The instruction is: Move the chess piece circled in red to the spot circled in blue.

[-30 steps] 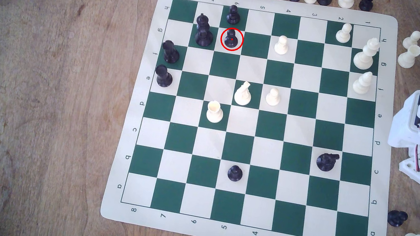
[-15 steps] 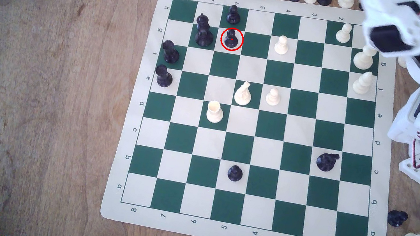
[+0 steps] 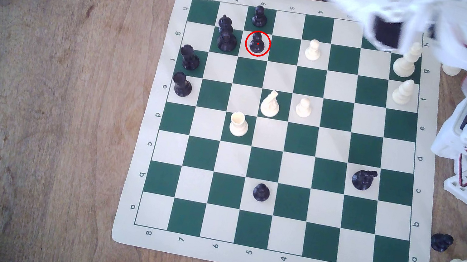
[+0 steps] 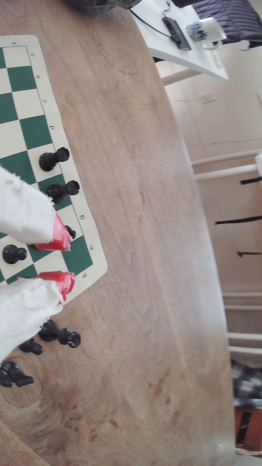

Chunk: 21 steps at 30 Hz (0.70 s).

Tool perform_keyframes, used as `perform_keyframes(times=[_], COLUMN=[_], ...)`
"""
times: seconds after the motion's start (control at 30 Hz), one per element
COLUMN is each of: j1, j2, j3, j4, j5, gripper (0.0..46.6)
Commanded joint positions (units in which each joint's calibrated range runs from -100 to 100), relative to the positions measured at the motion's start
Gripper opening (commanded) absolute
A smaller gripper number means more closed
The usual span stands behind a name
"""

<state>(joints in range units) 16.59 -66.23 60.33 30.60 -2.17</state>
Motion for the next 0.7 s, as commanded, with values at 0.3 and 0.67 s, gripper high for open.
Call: perform_keyframes(times=[0.3, 0.67], j1=[0.1, 1.2], j2=[35.7, 54.4], j3=[-27.9, -44.7], j4=[10.4, 16.2], j5=[-5.4, -7.0], gripper=[6.6, 13.4])
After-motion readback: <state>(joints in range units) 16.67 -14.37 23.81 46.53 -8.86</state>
